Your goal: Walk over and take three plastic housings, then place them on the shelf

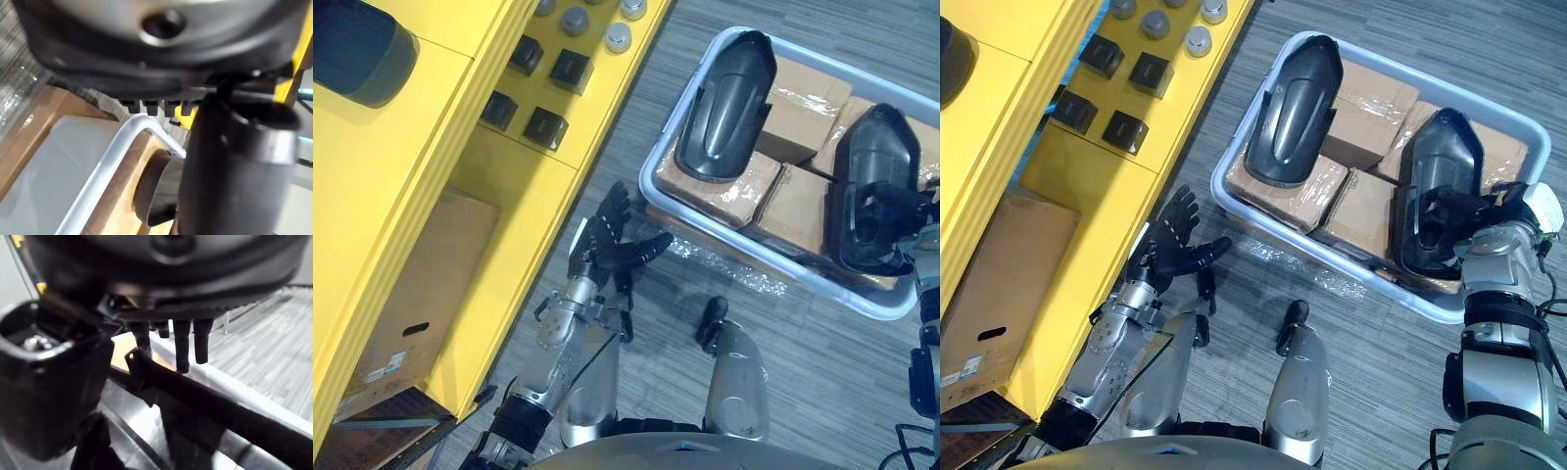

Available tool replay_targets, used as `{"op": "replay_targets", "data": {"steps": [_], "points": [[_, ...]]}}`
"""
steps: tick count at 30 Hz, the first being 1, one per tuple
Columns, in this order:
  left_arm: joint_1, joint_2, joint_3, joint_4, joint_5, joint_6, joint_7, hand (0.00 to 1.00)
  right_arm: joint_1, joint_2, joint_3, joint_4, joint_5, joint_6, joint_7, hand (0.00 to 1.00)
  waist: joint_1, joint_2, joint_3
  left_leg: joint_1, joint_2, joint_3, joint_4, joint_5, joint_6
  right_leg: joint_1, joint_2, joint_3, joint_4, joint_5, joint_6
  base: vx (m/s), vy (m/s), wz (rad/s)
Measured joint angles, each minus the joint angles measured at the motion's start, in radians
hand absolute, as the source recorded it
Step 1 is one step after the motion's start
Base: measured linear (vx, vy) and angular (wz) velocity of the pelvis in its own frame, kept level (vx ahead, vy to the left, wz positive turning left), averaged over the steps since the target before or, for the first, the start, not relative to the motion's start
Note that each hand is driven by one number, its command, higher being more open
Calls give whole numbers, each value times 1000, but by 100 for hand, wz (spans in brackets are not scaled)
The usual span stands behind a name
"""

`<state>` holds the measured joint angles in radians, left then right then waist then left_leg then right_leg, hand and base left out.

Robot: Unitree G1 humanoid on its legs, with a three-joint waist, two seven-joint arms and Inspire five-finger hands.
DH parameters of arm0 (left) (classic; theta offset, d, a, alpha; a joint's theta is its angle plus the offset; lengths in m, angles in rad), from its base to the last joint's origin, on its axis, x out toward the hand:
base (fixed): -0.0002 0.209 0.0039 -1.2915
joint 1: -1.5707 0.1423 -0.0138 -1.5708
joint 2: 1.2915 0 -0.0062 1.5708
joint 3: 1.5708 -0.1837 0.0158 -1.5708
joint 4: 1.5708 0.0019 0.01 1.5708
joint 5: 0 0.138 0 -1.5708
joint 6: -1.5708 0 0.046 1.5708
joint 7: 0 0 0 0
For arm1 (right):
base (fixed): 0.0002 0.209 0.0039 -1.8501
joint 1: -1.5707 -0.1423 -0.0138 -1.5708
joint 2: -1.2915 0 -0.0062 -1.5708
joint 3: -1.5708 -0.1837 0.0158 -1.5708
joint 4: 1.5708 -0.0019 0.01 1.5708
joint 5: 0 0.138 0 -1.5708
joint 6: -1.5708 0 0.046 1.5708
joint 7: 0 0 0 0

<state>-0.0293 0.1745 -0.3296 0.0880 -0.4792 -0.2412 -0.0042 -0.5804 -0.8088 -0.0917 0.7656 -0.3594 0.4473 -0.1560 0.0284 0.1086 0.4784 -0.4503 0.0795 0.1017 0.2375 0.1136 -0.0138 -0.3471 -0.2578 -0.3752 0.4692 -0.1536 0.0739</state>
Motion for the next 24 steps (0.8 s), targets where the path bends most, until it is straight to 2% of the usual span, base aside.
{"op": "replay_targets", "data": {"steps": [3,12,15,19,24], "points": [[0,2,16,-2,0,0,-22,100,9,39,24,-7,-41,48,6,0,-3,-15,-3,0,0,-1,0,2,-3,1,6,-1,-2,-1,-2,0,0,0],[-38,1,4,-13,18,0,-49,100,-27,119,126,-14,-63,39,-49,0,1,-33,-10,2,32,17,4,0,-7,16,49,16,-68,41,-12,3,9,-11],[-70,2,5,-11,19,-1,-40,100,-34,138,143,-14,-62,20,-67,0,-2,-40,-10,2,39,25,15,-4,-8,16,56,25,-75,50,-13,-9,20,-12],[-107,4,4,0,19,-3,-35,100,-34,149,165,-15,-59,-33,-99,0,-1,-40,-10,1,50,29,26,-9,-9,18,67,30,-82,58,-17,-12,4,-7],[-130,11,5,12,51,-22,-35,100,-28,163,180,-79,-35,-89,-172,0,-5,-41,-9,1,53,28,21,-9,-9,20,71,28,-84,60,-17,0,0,0]]}}
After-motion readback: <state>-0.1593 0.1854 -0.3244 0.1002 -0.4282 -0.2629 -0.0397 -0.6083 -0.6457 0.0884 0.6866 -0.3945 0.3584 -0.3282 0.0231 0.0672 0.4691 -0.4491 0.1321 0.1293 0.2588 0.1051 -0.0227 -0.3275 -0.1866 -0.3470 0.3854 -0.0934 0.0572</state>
